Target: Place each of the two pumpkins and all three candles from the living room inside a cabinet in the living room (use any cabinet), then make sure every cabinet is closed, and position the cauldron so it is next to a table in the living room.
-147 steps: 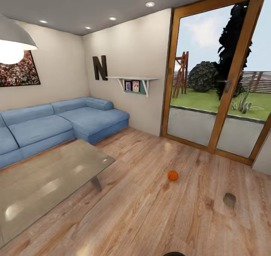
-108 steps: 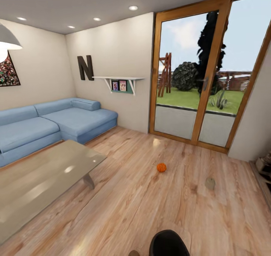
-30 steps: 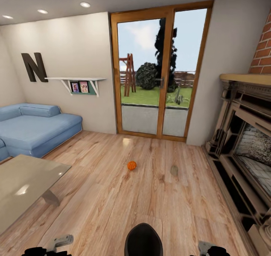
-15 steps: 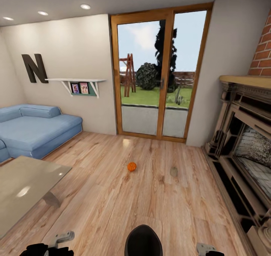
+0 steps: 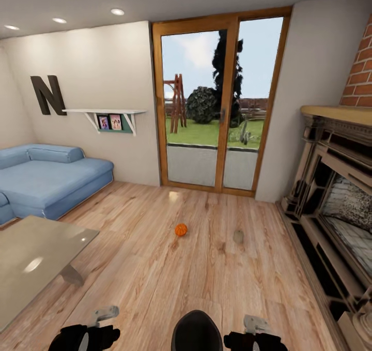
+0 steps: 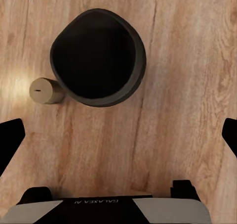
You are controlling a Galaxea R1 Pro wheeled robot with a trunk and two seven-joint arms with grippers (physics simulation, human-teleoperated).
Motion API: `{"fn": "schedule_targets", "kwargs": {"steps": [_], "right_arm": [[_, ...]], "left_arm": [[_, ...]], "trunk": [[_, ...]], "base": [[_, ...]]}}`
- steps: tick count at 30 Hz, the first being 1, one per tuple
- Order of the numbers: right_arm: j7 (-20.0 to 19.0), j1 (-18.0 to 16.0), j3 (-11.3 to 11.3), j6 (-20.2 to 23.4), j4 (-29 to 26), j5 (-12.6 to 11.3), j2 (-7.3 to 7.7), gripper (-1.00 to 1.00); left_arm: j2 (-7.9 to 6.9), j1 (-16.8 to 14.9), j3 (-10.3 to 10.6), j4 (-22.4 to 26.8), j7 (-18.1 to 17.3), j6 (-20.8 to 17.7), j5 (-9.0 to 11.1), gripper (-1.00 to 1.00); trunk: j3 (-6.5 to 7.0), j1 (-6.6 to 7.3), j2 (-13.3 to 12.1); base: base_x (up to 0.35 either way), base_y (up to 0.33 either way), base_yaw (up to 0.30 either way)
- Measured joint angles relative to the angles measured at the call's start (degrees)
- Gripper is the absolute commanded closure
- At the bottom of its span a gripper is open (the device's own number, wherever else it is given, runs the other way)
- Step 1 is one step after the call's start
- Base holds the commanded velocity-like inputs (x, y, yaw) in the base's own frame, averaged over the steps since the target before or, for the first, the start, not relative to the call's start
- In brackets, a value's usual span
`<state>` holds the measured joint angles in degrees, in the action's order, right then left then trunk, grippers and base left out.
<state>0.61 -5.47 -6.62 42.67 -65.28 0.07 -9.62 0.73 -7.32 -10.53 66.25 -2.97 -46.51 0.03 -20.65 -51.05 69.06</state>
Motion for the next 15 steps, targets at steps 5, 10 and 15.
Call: {"fn": "schedule_targets", "kwargs": {"steps": [5, 10, 15], "right_arm": [[1.1, -0.1, 5.0, -0.7, 1.9, 0.1, -0.38, -1.0], [1.3, -0.2, 6.3, -3.3, 3.7, -0.1, -0.38, -1.0], [1.7, -1.6, 6.6, -3.6, 4.0, -0.2, -0.38, -1.0]], "left_arm": [[0.52, -1.6, -0.1, -6.2, 3.8, 2.8, 0.3, -1.0], [0.88, -1.9, -0.1, -11.2, 5.3, 8.3, 0.4, -1.0], [5.47, -4.7, 0.4, -12.6, 7.7, 9.6, -0.1, -1.0]], "trunk": [[0.9, 1.1, -2.0], [1.79, 2.2, -4.0], [2.7, 3.29, -6.0]], "base": [[0.0, 0.0, 0.0], [0.0, 0.0, 0.0], [0.0, 0.0, 0.0]]}}
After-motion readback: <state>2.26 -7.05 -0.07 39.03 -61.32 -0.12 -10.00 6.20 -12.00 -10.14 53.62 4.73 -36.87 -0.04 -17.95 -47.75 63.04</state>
